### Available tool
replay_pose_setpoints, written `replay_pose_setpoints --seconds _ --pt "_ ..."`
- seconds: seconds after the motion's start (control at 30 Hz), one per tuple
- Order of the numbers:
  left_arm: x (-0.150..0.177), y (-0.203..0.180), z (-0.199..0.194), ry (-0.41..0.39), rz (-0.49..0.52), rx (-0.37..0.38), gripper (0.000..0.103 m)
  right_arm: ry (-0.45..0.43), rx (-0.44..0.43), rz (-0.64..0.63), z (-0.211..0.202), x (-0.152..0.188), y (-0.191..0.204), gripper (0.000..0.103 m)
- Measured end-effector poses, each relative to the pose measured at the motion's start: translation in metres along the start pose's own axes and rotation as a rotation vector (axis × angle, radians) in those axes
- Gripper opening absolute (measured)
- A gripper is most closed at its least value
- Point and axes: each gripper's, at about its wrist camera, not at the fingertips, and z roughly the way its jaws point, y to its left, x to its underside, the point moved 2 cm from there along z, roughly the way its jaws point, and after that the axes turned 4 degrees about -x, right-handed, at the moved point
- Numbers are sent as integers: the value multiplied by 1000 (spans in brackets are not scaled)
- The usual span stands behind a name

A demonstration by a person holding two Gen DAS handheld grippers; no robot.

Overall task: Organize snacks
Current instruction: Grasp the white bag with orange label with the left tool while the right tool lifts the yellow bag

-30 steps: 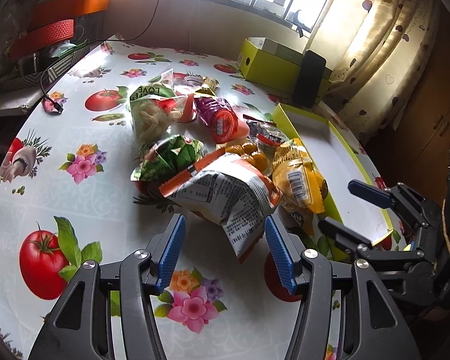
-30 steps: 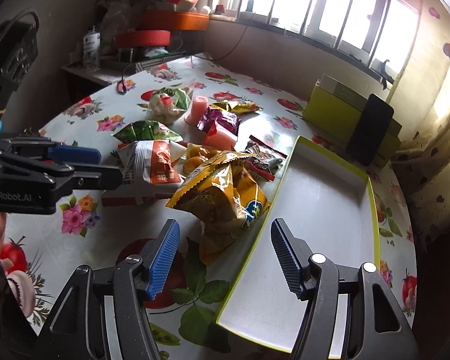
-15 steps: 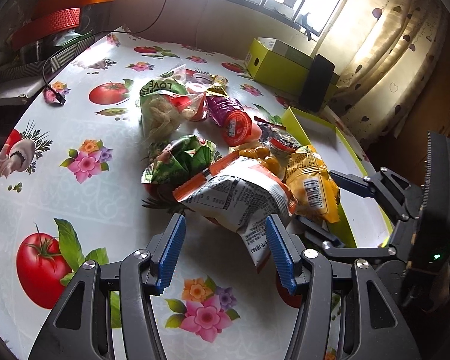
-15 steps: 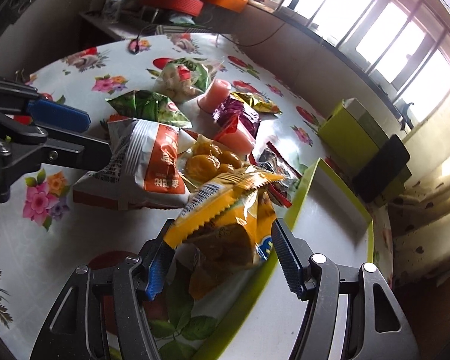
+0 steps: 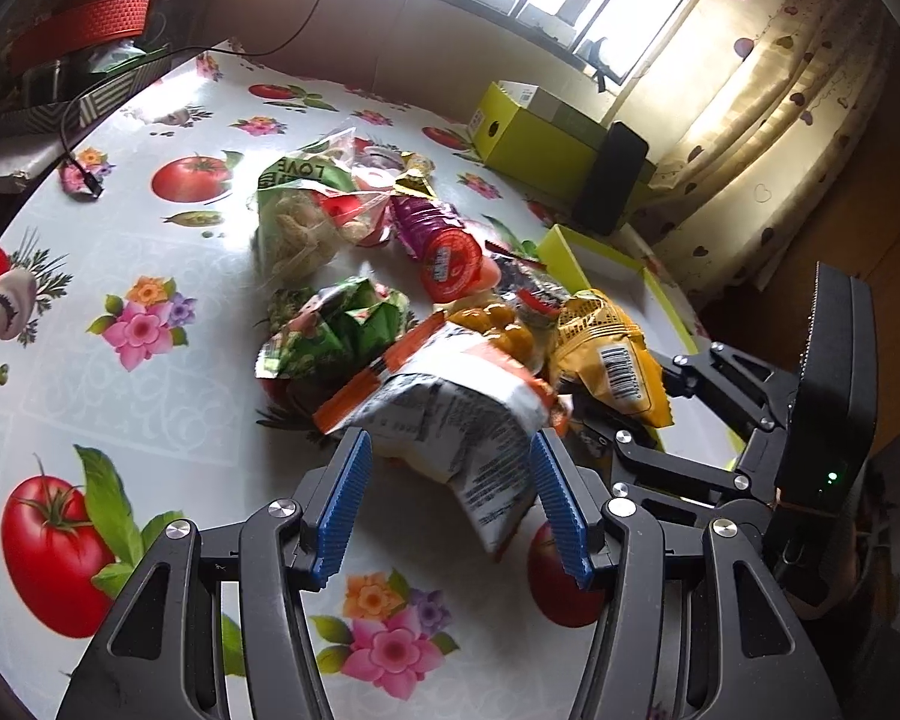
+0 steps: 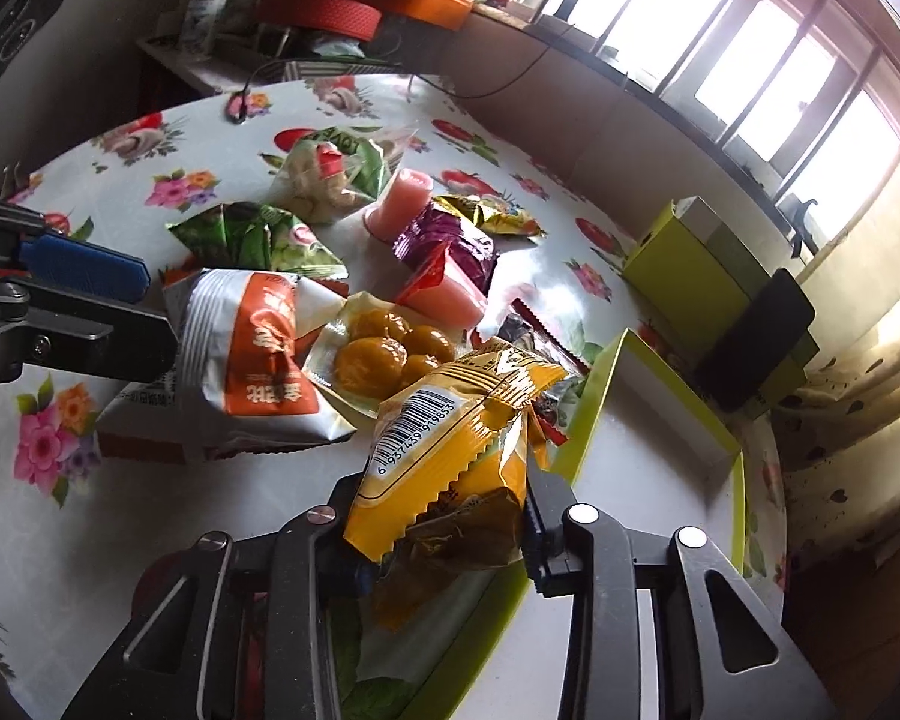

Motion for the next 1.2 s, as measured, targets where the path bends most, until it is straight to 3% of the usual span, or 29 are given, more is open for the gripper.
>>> replay_pose_setpoints --seconds 0.33,0.63,1.03,1.2 --pt "-2 -10 1 11 4 61 56 -74 -110 61 -17 -3 1 30" --pt "-7 1 -13 -30 -16 -25 61 -125 -280 39 -33 -3 22 30" --pt "-14 -17 9 26 24 -137 63 -160 -205 164 -54 13 -9 31" --pt "-10 -16 24 82 26 -231 63 -174 -198 187 -59 17 -13 31"
